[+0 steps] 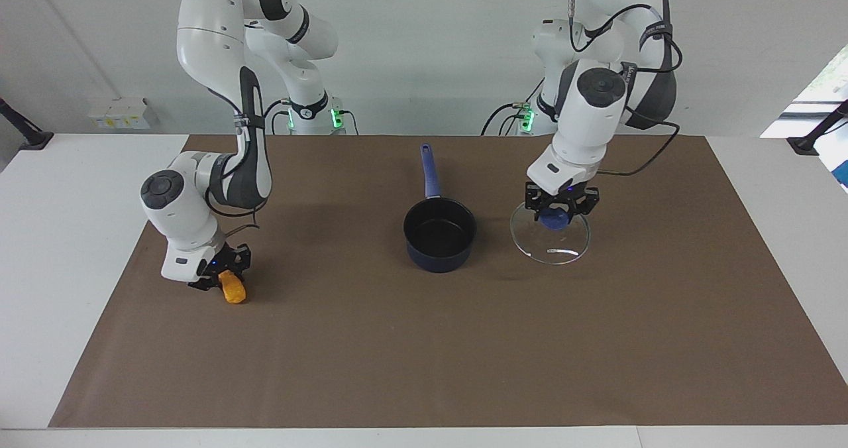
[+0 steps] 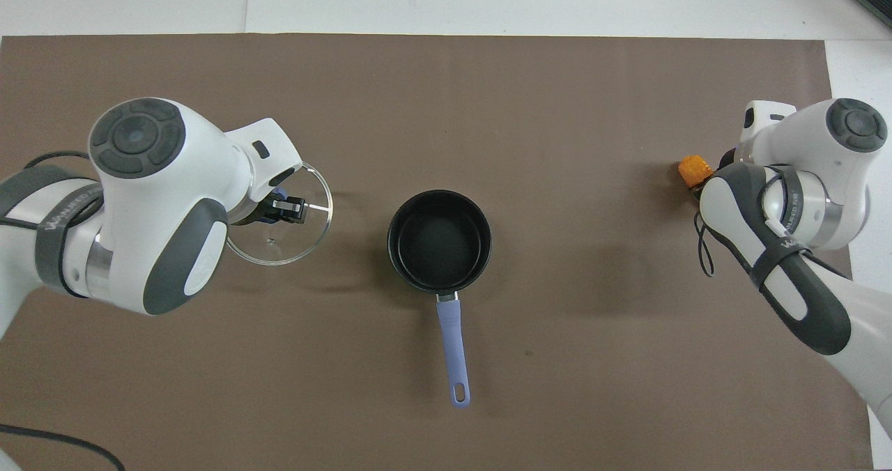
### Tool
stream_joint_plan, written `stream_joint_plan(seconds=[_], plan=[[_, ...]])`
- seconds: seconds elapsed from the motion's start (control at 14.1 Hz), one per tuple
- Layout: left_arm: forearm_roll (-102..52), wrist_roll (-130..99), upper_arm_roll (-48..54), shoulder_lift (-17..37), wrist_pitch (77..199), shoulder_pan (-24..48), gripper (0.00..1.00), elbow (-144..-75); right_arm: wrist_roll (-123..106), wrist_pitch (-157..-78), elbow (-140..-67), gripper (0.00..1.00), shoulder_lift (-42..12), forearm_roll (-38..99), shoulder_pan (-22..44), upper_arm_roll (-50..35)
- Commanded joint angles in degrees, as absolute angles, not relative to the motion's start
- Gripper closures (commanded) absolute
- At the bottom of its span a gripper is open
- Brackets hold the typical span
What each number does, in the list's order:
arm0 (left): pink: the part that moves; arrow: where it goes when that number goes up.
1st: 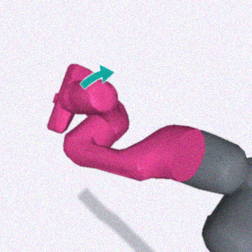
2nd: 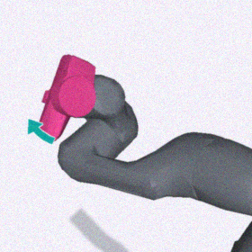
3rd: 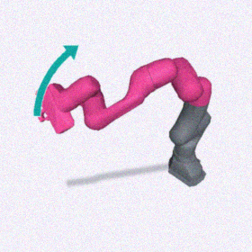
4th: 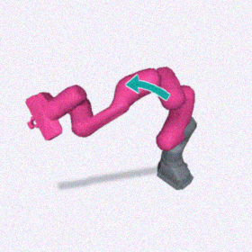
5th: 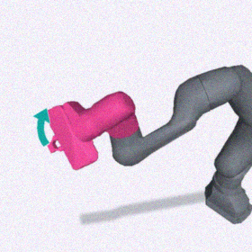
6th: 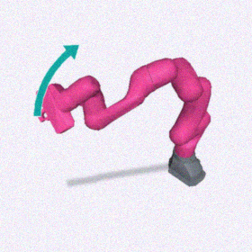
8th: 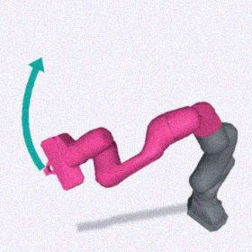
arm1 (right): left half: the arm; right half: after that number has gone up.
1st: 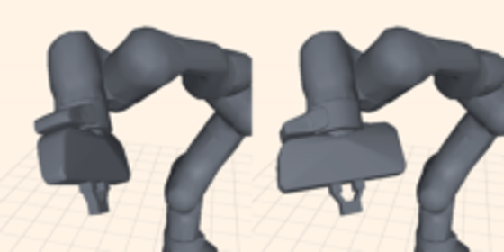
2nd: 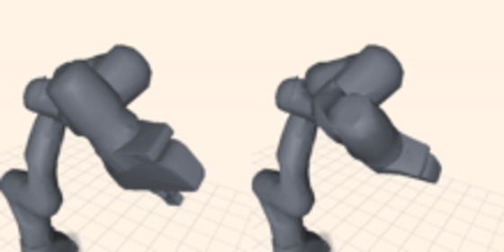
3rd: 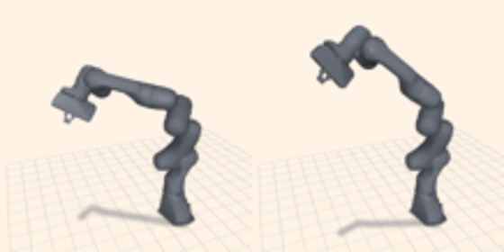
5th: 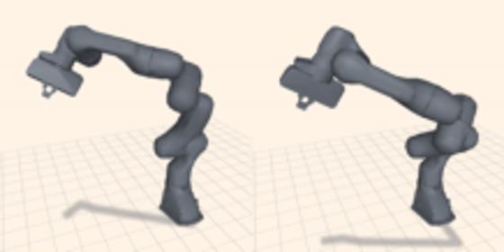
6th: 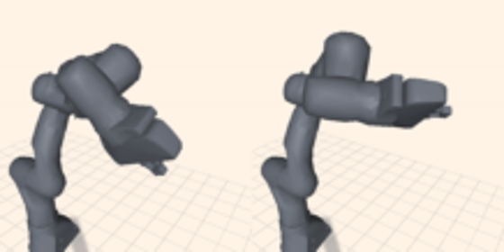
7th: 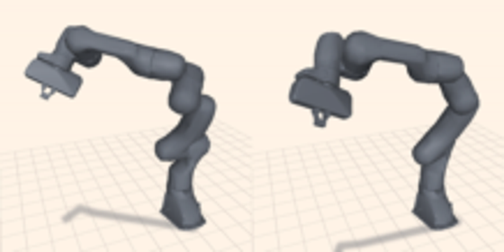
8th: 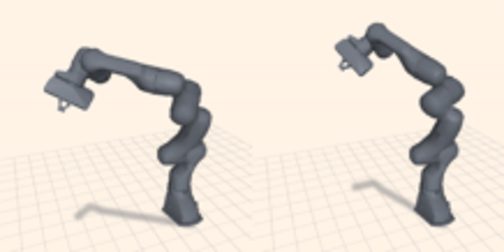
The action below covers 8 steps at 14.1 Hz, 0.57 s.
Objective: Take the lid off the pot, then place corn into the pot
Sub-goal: 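Lift the lid off with the left gripper while the right gripper grasps the corn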
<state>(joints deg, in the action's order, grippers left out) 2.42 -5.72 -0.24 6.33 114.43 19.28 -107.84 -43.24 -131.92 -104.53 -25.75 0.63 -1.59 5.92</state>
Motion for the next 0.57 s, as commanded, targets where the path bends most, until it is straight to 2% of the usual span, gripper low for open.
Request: stream_joint_plan(seconds=[0.0, 0.14, 0.5], plan=[[1.0, 3.1, 0.4, 2.2, 119.4, 13.6, 1.0, -114.8, -44.8, -131.2, -104.2, 1.0, -25.3, 1.4, -1.6, 5.8], [0.9, 7.7, 0.4, 1.5, 121.4, 10.4, 1.0, -117.4, -43.9, -129.8, -103.1, 1.0, -24.1, 1.4, -0.2, 5.9], [0.9, 15.7, 0.4, 1.2, 131.4, 4.4, 1.0, -125.2, -32.6, -116.0, -98.1, 1.0, -16.4, 0.4, 6.2, 6.0]])
